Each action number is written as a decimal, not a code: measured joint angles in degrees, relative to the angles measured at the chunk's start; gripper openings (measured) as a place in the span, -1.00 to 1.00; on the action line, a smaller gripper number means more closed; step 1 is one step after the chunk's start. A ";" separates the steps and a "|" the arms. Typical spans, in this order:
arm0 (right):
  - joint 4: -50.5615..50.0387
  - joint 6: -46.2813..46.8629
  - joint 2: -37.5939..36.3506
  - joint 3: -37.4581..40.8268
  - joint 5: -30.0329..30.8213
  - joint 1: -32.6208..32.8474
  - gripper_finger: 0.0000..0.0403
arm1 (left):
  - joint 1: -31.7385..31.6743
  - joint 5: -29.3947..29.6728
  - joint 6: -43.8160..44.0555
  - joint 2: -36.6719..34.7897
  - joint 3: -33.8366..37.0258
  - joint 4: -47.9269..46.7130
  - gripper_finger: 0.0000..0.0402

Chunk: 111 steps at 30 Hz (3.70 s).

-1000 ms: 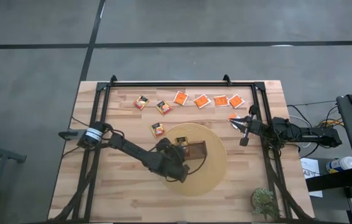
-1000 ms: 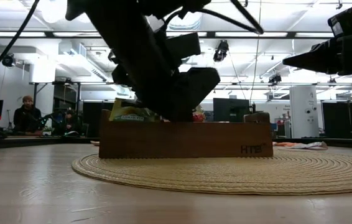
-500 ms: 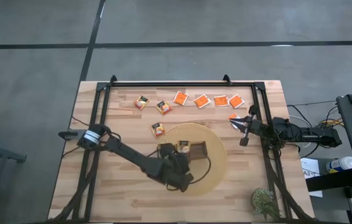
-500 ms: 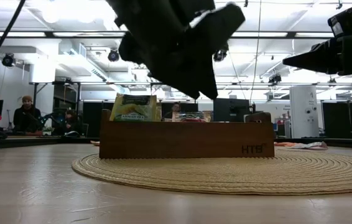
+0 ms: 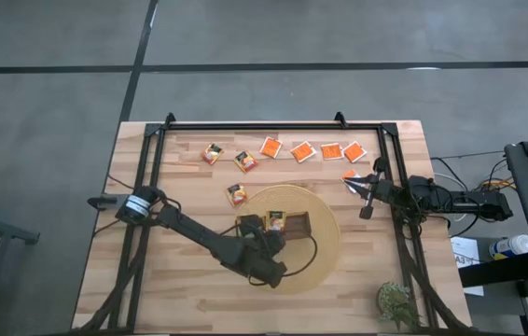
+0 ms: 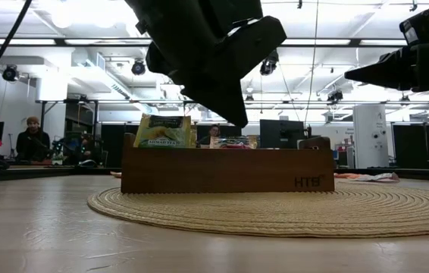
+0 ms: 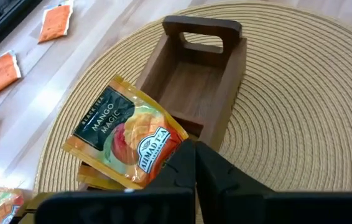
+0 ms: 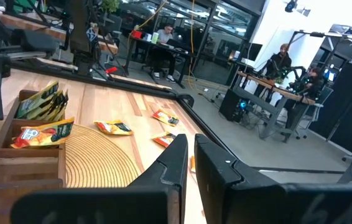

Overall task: Pick & Place Tea
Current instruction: Put the yellow tea bag into the middle section of the wooden organizer

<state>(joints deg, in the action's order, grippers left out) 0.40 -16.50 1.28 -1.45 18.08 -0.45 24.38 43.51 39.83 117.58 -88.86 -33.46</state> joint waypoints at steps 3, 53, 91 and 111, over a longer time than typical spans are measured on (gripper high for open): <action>-0.02 0.00 0.00 -0.02 0.00 0.00 -0.87 | -0.26 -0.52 -0.80 0.00 0.00 0.01 -1.00; -0.02 -0.01 -0.02 0.00 -0.01 0.02 -0.87 | -7.28 -14.37 -13.39 -8.78 4.85 5.22 -1.00; -0.01 0.00 -0.04 -0.01 -0.02 0.06 -0.87 | -7.71 -15.95 -14.77 -6.96 1.86 1.36 -1.00; -0.01 0.01 -0.04 -0.02 0.00 0.02 -0.87 | -3.34 6.27 3.62 -22.04 13.58 -19.86 -1.00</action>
<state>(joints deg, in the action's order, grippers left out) 0.39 -16.49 1.23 -1.48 18.07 -0.43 21.05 49.78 43.45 95.54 -75.28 -53.32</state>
